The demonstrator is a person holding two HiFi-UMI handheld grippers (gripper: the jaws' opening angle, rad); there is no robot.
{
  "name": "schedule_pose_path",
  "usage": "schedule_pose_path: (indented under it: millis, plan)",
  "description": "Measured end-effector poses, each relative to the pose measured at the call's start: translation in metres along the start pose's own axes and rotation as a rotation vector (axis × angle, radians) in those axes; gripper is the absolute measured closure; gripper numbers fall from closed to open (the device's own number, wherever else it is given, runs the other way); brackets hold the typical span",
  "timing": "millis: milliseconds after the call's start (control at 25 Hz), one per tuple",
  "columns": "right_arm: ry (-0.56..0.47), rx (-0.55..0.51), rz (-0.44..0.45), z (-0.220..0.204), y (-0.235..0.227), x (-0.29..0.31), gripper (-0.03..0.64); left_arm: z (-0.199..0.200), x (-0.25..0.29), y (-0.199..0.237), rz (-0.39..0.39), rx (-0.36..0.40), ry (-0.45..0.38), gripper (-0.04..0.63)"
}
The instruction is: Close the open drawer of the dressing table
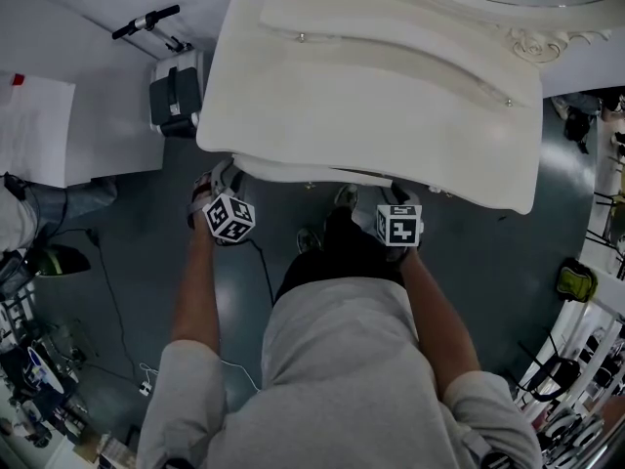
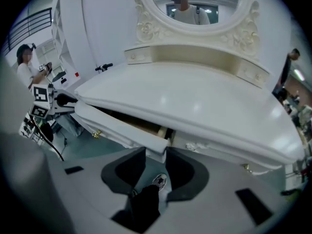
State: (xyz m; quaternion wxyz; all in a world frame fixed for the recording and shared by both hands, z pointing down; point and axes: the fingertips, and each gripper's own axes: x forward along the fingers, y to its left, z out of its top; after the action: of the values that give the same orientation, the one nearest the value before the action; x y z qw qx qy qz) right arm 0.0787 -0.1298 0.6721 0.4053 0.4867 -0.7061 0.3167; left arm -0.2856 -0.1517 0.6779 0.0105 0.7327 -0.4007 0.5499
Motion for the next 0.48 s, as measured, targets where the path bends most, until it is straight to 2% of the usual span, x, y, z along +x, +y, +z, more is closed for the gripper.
schedule_pose_path:
  millis: [280,440,480]
  plan:
    - [-0.007,0.067,-0.006,0.0006,-0.0015,0.0016,0.482,-0.0027,0.0011,0.0029,0.005,-0.180,0.000,0.445]
    - [-0.020,0.094,0.005,0.0038,-0.0024,0.0040,0.483,-0.0046,0.0034,0.0070,-0.003,-0.352,-0.025,0.458]
    - [-0.023,0.099,0.005,0.0048,-0.0030,0.0041,0.485,-0.0047,0.0034,0.0091,0.004,-0.397,-0.033,0.504]
